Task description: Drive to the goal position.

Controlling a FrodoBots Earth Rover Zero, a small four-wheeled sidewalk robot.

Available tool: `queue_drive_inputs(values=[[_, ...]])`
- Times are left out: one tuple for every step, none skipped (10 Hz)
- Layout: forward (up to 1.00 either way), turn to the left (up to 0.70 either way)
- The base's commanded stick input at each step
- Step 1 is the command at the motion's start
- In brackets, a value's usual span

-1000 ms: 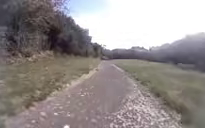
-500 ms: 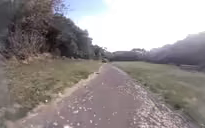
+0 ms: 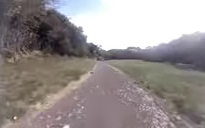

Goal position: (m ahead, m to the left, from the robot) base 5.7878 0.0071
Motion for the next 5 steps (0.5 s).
queue_drive_inputs(values=[[1.00, -0.38], [1.00, 0.00], [1.00, 0.00], [1.00, 0.00], [1.00, 0.00]])
